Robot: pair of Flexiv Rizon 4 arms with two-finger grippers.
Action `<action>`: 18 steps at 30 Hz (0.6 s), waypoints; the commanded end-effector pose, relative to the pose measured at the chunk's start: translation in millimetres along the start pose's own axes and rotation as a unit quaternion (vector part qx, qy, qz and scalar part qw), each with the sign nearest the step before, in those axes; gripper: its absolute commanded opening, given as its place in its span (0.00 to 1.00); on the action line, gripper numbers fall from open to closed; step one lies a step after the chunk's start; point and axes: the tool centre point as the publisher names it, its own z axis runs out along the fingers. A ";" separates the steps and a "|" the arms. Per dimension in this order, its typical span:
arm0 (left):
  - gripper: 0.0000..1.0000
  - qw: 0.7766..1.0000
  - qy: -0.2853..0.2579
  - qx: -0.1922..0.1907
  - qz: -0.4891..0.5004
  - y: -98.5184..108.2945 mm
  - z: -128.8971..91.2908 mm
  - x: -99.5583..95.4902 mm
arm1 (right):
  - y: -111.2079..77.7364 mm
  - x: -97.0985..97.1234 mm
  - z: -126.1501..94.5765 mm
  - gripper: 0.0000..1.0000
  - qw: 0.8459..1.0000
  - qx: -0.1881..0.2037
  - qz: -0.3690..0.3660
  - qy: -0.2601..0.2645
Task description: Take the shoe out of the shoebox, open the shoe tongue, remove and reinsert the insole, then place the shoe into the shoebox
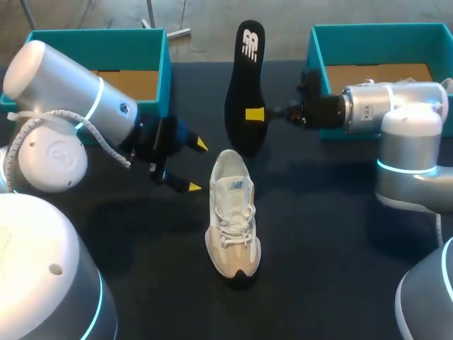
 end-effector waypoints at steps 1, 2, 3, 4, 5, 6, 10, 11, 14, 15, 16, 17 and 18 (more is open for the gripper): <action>1.00 1.000 -0.003 -0.005 -0.003 3.3 -8.0 5.8 | -8.9 -3.3 9.3 0.00 1.000 -0.010 -0.003 0.006; 1.00 1.000 -0.003 -0.006 -0.003 3.6 -8.6 5.7 | -9.7 -2.7 10.2 0.00 1.000 -0.010 -0.003 0.006; 1.00 1.000 -0.003 -0.007 -0.004 4.0 -9.0 5.7 | -11.5 -2.0 11.9 0.00 1.000 -0.011 -0.004 0.007; 1.00 1.000 -0.003 -0.007 -0.004 3.9 -9.3 5.5 | -12.4 -1.8 12.6 0.00 1.000 -0.013 -0.004 0.008; 1.00 1.000 -0.003 -0.008 -0.006 3.9 -9.6 5.5 | -14.0 -1.4 13.8 0.00 1.000 -0.014 -0.004 0.008; 1.00 1.000 -0.006 -0.009 -0.012 3.5 -11.0 4.8 | -15.6 -0.7 15.0 0.00 1.000 -0.015 -0.004 0.009; 1.00 0.999 -0.013 -0.008 -0.028 5.5 -11.9 3.4 | -21.3 -2.2 17.5 0.00 1.000 -0.019 -0.003 0.013; 1.00 0.999 -0.013 -0.009 -0.029 5.9 -11.4 3.1 | -21.8 -2.4 18.0 0.00 1.000 -0.019 -0.003 0.013; 1.00 0.999 -0.011 -0.012 -0.038 5.0 -9.1 0.4 | -22.6 -4.5 17.2 0.00 1.000 -0.019 -0.002 0.015; 1.00 0.999 -0.011 -0.013 -0.038 5.1 -8.6 -0.4 | -22.6 -5.9 16.7 0.00 1.000 -0.019 -0.001 0.015; 1.00 0.999 -0.011 -0.014 -0.039 5.3 -7.9 -1.1 | -23.0 -7.2 16.0 0.00 1.000 -0.019 0.000 0.015; 1.00 0.999 -0.011 -0.015 -0.040 5.5 -7.6 -1.6 | -23.2 -7.6 15.8 0.00 1.000 -0.019 0.000 0.015; 1.00 0.999 -0.013 -0.016 -0.041 5.2 -7.0 -2.7 | -22.9 -8.3 16.5 0.00 1.000 -0.019 0.003 0.016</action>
